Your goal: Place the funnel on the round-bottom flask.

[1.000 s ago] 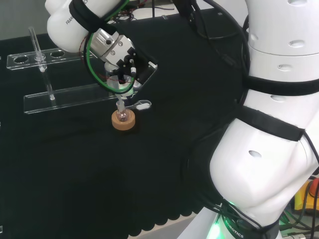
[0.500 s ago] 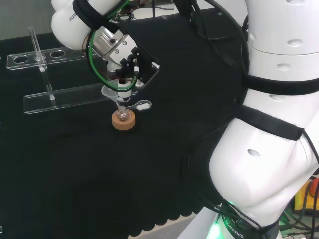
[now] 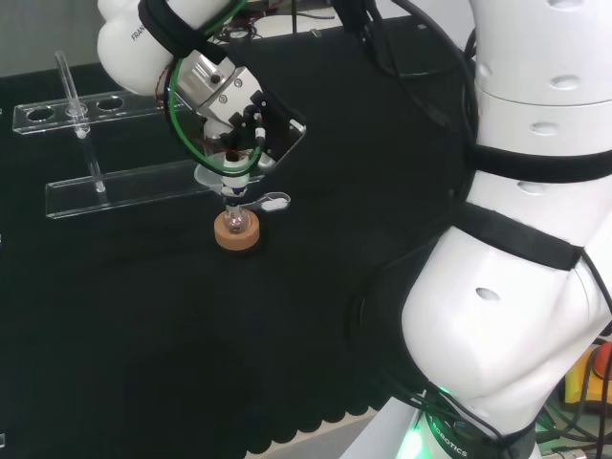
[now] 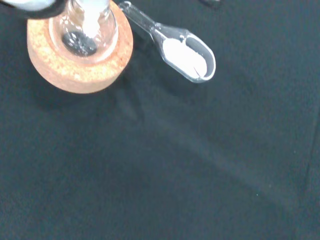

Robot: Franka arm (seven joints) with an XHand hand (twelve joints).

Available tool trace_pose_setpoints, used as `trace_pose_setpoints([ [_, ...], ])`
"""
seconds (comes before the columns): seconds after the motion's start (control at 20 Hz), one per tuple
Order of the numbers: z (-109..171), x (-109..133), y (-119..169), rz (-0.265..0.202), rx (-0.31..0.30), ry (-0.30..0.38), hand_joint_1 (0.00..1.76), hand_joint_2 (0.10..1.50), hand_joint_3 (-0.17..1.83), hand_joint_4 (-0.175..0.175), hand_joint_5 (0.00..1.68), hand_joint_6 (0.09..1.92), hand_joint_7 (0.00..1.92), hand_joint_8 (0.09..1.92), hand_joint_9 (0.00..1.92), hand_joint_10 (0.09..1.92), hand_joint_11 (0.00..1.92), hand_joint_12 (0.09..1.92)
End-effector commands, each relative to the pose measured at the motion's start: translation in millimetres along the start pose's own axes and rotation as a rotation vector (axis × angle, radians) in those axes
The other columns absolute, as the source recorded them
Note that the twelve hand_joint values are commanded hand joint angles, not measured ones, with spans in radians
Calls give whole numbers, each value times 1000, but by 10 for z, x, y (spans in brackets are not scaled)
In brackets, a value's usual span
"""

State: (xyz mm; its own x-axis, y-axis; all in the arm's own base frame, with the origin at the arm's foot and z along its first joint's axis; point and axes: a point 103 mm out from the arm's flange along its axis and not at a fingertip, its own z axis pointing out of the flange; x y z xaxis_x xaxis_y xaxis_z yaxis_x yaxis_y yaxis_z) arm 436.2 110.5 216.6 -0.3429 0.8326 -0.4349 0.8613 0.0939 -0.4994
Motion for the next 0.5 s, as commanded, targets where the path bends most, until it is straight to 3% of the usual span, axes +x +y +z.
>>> trace_pose_setpoints([
  [0.05, -67, 46, -63, -32, -87, 26, 610, 661, 385, -60, 23, 87, 0, 390, 82, 809, 88, 1443],
  [0.2, -97, 143, -56, -58, -97, 31, 590, 665, 357, -58, 2, 87, 0, 306, 36, 822, 64, 1449],
  [0.5, -130, 299, -33, -85, -96, 34, 577, 669, 337, -56, 0, 87, 0, 306, 23, 824, 48, 1453],
])
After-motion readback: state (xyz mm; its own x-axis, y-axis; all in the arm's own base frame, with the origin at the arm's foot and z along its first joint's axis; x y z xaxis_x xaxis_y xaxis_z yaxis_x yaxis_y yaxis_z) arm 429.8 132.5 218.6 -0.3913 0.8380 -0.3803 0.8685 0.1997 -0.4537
